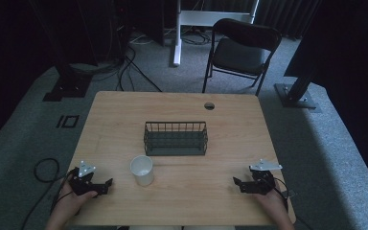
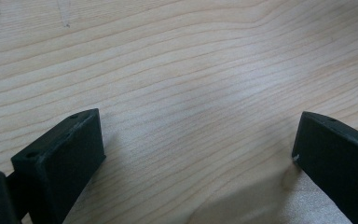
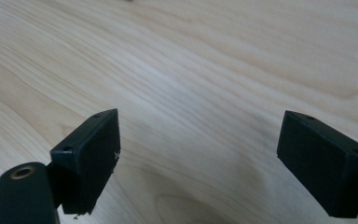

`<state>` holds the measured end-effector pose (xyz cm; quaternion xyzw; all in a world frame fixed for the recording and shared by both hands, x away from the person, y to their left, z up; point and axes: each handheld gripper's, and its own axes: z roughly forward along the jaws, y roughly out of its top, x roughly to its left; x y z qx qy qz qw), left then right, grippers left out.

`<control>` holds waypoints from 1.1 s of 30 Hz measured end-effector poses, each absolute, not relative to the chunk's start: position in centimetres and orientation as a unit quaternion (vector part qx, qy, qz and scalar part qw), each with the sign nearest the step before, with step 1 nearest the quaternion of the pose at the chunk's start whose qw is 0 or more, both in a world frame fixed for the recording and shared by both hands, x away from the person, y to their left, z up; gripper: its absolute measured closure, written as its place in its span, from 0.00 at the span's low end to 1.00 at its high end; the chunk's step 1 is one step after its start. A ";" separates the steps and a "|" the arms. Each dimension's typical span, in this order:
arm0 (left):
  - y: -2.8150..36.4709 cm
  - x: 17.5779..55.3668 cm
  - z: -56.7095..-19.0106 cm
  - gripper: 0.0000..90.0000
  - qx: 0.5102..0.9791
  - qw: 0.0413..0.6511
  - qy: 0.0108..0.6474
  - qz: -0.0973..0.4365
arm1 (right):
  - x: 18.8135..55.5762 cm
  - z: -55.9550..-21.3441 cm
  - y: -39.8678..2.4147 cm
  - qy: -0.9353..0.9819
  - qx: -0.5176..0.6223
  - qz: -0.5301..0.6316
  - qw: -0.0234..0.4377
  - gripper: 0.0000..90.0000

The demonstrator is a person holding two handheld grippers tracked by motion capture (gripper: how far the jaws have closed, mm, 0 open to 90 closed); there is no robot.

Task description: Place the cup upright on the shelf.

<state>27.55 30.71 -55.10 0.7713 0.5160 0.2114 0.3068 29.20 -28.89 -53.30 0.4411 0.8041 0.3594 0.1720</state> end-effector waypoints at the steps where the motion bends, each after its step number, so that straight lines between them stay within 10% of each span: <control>1: 30.7 27.5 -55.1 0.03 0.771 0.307 0.516 0.211 | 29.2 -53.1 -28.7 0.804 0.438 0.364 0.171 0.14; 33: 30.7 27.5 -55.1 0.03 0.771 0.307 0.516 0.212 | 30.0 -50.6 -20.1 0.840 0.335 0.402 0.141 0.14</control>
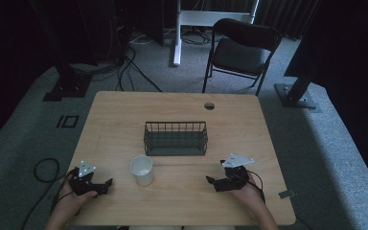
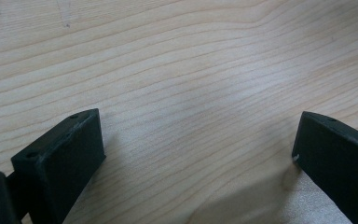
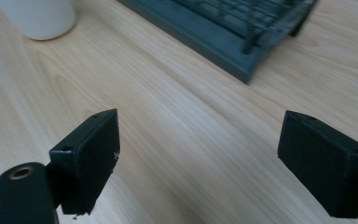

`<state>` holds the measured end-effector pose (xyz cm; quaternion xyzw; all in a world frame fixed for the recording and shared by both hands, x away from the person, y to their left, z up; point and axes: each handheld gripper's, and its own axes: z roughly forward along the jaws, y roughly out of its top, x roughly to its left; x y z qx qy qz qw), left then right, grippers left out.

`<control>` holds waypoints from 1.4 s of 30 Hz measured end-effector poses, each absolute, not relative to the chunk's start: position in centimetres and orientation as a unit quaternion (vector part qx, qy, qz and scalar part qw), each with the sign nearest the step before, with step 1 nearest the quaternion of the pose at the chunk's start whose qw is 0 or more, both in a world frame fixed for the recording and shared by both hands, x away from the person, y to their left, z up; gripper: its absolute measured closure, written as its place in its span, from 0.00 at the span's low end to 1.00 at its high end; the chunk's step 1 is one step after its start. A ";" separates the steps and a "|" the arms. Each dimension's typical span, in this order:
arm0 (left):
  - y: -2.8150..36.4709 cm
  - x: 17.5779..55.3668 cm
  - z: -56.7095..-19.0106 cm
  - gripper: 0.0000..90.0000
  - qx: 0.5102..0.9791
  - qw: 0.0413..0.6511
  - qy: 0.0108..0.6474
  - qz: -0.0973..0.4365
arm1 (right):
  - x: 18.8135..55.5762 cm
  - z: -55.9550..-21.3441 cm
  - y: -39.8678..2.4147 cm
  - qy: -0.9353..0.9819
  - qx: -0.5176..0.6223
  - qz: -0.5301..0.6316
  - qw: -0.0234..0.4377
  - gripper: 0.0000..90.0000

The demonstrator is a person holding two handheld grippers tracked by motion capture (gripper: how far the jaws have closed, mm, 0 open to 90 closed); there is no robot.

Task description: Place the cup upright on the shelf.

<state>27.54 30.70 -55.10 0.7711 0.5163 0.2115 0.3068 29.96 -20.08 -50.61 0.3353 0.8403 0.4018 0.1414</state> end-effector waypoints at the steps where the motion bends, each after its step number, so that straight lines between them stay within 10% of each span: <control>1: 30.7 27.5 -55.1 0.03 0.771 0.307 0.516 0.211 | 30.0 -50.6 -19.8 0.841 0.333 0.403 0.141 0.14; 42: 30.7 27.5 -55.1 0.03 0.771 0.307 0.516 0.211 | 29.9 -49.9 -9.7 0.857 0.242 0.446 0.086 0.16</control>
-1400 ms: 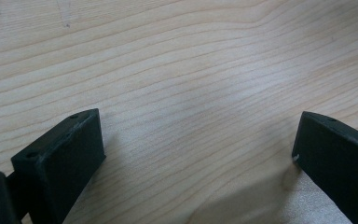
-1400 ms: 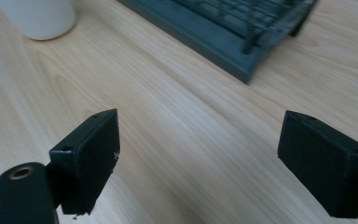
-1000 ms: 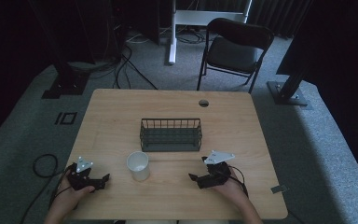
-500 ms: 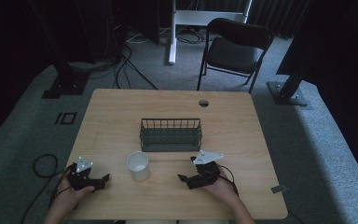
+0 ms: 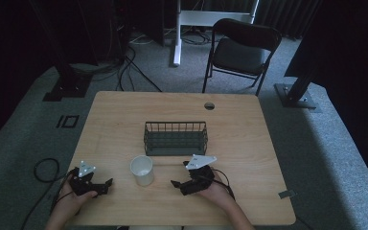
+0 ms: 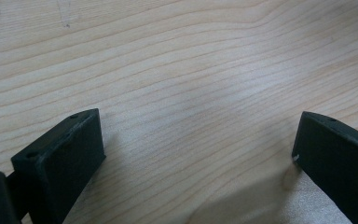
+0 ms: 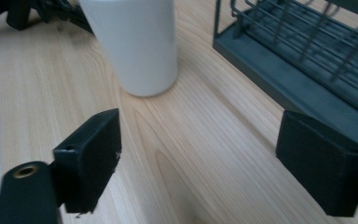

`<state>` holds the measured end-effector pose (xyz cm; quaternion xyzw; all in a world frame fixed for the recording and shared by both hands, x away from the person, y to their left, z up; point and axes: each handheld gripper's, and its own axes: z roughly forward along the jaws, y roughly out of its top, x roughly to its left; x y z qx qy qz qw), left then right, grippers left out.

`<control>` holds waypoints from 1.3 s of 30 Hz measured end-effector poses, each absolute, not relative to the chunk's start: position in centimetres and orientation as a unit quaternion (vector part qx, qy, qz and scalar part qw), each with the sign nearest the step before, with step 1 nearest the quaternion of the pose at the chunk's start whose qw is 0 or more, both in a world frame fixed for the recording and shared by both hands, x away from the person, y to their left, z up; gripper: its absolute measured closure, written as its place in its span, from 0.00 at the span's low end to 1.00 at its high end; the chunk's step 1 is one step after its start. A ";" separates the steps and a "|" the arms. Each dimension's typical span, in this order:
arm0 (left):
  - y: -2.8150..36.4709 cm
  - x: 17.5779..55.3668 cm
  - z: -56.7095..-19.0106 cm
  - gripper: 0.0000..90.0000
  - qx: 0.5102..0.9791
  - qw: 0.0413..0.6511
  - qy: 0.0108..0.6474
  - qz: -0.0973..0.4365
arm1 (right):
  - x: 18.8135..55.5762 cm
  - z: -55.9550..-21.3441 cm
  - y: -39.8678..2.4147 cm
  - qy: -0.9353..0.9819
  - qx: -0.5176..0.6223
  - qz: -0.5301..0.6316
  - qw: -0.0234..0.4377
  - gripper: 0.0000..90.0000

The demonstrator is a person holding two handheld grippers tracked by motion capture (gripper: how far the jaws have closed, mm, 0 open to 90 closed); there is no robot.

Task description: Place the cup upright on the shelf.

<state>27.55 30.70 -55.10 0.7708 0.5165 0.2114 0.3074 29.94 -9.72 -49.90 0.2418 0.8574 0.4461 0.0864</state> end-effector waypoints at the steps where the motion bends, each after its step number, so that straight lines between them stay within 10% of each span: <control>1: 30.7 27.5 -55.1 0.03 0.771 0.307 0.517 0.211 | 30.0 -49.9 -9.5 0.858 0.239 0.446 0.086 0.16; 39: 30.7 27.5 -55.1 0.03 0.771 0.307 0.516 0.211 | 30.6 -50.2 -3.7 0.864 0.206 0.455 0.065 0.16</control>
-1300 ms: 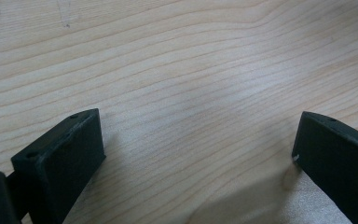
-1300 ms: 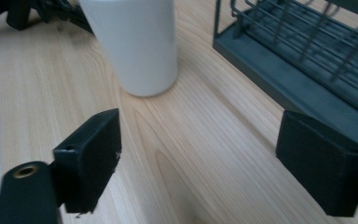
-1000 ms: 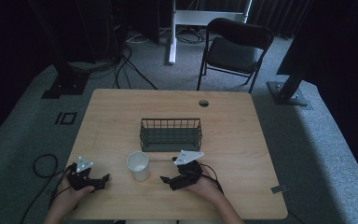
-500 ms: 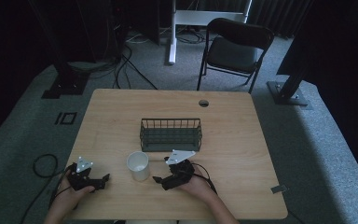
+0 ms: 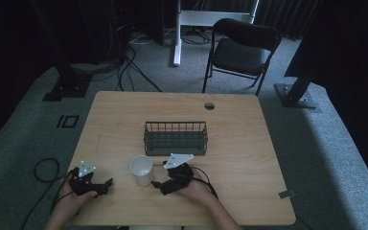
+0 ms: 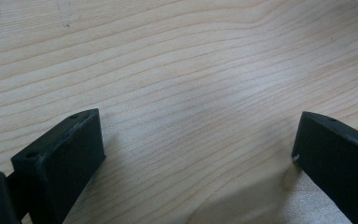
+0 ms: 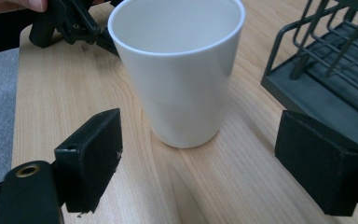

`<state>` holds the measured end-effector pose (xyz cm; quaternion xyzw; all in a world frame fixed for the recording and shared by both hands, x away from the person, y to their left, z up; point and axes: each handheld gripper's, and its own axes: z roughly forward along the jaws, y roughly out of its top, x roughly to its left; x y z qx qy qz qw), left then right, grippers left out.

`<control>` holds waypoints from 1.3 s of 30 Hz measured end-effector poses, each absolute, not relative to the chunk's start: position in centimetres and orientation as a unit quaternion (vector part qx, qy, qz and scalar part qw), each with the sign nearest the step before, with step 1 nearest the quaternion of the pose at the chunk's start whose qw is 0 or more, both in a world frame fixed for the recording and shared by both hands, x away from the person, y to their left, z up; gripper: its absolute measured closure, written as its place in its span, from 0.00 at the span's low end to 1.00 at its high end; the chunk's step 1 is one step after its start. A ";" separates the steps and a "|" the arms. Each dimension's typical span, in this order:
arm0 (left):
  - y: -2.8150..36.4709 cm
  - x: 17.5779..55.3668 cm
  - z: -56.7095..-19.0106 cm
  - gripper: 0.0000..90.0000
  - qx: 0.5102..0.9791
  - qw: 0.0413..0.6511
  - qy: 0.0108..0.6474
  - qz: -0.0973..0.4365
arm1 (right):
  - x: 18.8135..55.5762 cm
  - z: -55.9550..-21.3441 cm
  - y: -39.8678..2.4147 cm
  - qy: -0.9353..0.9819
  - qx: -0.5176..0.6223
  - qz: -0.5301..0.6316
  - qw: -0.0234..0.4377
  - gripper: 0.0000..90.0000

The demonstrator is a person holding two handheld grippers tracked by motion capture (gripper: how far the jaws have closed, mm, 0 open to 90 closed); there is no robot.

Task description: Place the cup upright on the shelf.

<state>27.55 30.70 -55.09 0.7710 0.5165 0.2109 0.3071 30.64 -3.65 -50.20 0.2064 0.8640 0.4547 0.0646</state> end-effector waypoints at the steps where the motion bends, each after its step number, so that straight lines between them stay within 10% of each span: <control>1: 30.7 27.5 -55.1 0.03 0.771 0.307 0.517 0.211 | 30.6 -50.2 -3.5 0.864 0.206 0.455 0.066 0.16; 39: 30.7 27.6 -55.1 0.03 0.769 0.307 0.519 0.211 | 32.1 -50.0 2.1 0.864 0.184 0.465 0.062 0.16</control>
